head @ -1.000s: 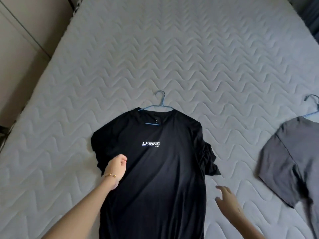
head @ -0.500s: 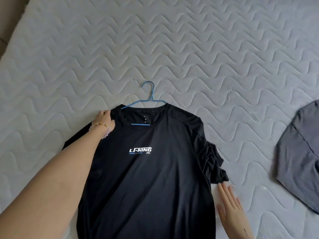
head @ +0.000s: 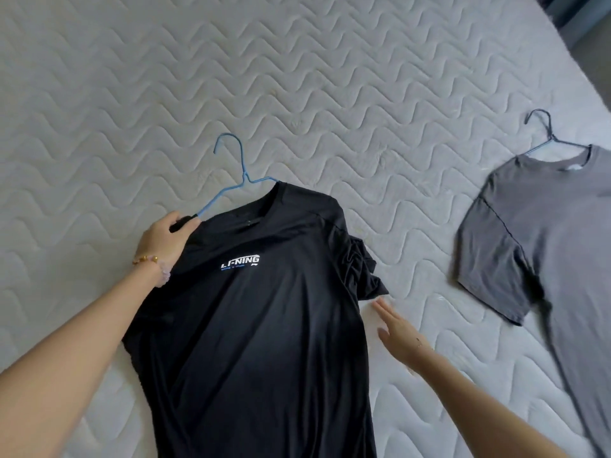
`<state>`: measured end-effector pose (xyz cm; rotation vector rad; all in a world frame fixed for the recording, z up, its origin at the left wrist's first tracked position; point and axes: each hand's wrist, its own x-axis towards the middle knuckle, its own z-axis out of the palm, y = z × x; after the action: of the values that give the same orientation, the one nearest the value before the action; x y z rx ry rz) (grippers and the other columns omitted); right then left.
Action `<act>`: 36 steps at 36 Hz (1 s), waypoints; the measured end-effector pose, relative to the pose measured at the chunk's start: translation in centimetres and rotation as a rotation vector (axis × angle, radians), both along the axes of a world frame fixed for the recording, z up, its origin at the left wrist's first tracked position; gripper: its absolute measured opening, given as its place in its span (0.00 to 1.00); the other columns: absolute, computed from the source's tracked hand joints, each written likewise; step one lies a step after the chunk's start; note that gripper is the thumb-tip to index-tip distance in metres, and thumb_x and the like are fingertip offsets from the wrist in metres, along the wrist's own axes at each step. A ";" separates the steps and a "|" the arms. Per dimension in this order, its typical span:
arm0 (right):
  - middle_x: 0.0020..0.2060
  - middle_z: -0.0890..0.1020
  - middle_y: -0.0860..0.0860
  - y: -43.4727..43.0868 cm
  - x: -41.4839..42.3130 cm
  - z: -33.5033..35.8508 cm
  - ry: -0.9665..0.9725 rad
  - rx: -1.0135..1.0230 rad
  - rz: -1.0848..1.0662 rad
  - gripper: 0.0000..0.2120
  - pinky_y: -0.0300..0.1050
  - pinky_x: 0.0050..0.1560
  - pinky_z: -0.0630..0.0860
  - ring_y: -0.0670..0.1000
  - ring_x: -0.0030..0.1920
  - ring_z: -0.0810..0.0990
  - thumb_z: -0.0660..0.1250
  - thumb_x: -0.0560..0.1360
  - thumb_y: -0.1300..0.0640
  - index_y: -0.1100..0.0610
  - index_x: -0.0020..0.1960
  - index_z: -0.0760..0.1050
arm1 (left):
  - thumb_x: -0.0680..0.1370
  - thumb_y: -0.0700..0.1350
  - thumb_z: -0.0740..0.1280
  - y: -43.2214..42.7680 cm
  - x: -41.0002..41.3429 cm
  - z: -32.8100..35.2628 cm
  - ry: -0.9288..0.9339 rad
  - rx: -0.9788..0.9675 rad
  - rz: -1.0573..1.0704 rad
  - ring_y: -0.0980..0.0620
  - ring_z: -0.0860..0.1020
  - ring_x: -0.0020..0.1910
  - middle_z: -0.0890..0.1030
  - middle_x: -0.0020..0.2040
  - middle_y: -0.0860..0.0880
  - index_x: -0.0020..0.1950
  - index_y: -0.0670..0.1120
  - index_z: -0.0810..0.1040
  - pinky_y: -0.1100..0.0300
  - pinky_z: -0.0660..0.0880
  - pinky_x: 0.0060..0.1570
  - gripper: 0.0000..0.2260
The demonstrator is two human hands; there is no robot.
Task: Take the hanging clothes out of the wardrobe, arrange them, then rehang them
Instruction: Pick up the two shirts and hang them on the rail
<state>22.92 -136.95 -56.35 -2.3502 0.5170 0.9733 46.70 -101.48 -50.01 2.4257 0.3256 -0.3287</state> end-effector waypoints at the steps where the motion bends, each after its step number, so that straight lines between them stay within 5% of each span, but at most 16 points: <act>1: 0.76 0.53 0.46 0.2 0.2 0.4 0.020 0.003 -0.024 0.28 0.46 0.74 0.56 0.50 0.76 0.55 0.54 0.78 0.60 0.50 0.76 0.51 | 0.74 0.59 0.64 0.1 -0.6 0.8 -0.042 0.013 -0.003 0.41 0.77 0.45 0.80 0.42 0.47 0.42 0.48 0.75 0.52 0.70 0.43 0.14; 6: 0.70 0.70 0.52 1.6 -2.2 5.4 -0.001 0.053 -0.149 0.23 0.46 0.68 0.66 0.53 0.69 0.70 0.55 0.79 0.59 0.52 0.73 0.62 | 0.75 0.59 0.62 -1.4 -6.2 7.6 -0.151 0.051 -0.088 0.42 0.76 0.38 0.78 0.34 0.47 0.37 0.47 0.75 0.54 0.69 0.34 0.17; 11: 0.55 0.82 0.51 1.6 -9.8 10.3 -0.048 0.112 -0.381 0.17 0.41 0.50 0.73 0.51 0.52 0.79 0.57 0.77 0.58 0.50 0.63 0.74 | 0.76 0.57 0.64 -4.1 -13.5 15.0 -0.273 -0.014 -0.103 0.46 0.72 0.35 0.73 0.29 0.52 0.35 0.52 0.73 0.57 0.64 0.34 0.14; 14: 0.45 0.82 0.50 1.5 -16.2 13.4 -0.126 0.183 -0.483 0.13 0.43 0.52 0.75 0.52 0.52 0.81 0.57 0.76 0.63 0.51 0.57 0.73 | 0.77 0.55 0.65 -6.3 -18.6 19.9 -0.318 -0.029 -0.134 0.46 0.69 0.31 0.71 0.26 0.52 0.30 0.50 0.70 0.57 0.62 0.29 0.18; 17: 0.42 0.81 0.49 1.1 -23.2 15.6 -0.122 0.246 -0.609 0.13 0.40 0.47 0.75 0.50 0.47 0.81 0.56 0.77 0.65 0.55 0.57 0.73 | 0.76 0.56 0.66 -8.7 -23.9 23.7 -0.400 -0.094 -0.167 0.42 0.74 0.34 0.78 0.30 0.45 0.37 0.43 0.78 0.51 0.71 0.35 0.17; 21: 0.42 0.83 0.50 -0.3 -33.8 16.2 -0.092 0.241 -0.818 0.11 0.44 0.46 0.77 0.48 0.44 0.81 0.61 0.75 0.62 0.55 0.55 0.78 | 0.76 0.55 0.66 -12.8 -31.7 26.9 -0.404 -0.222 -0.226 0.53 0.69 0.27 0.73 0.24 0.52 0.29 0.46 0.72 0.57 0.63 0.30 0.19; 27: 0.23 0.81 0.51 -0.7 -49.5 16.5 -0.047 0.371 -1.200 0.11 0.31 0.18 0.63 0.42 0.18 0.73 0.59 0.74 0.71 0.62 0.43 0.79 | 0.75 0.53 0.68 -19.0 -41.8 28.5 -0.376 -0.432 -0.271 0.55 0.63 0.27 0.68 0.22 0.54 0.27 0.47 0.69 0.58 0.62 0.31 0.19; 31: 0.24 0.79 0.58 -1.3 -59.4 16.3 -0.025 0.536 -1.305 0.10 0.32 0.21 0.65 0.50 0.20 0.72 0.58 0.76 0.72 0.69 0.44 0.78 | 0.74 0.53 0.68 -23.1 -46.9 28.5 -0.330 -0.504 -0.261 0.52 0.60 0.29 0.62 0.21 0.53 0.27 0.44 0.64 0.55 0.60 0.33 0.22; 36: 0.27 0.79 0.61 -3.4 -66.3 16.4 -0.030 0.519 -1.406 0.11 0.33 0.20 0.71 0.48 0.20 0.77 0.57 0.75 0.73 0.70 0.40 0.78 | 0.75 0.51 0.68 -27.7 -51.8 28.1 -0.284 -0.568 -0.272 0.53 0.58 0.27 0.61 0.19 0.54 0.25 0.48 0.60 0.56 0.58 0.33 0.24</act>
<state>-43.38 -140.35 -39.96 -1.0439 1.3906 0.2867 -5.05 -129.17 -21.87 1.9130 -0.2047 -0.1595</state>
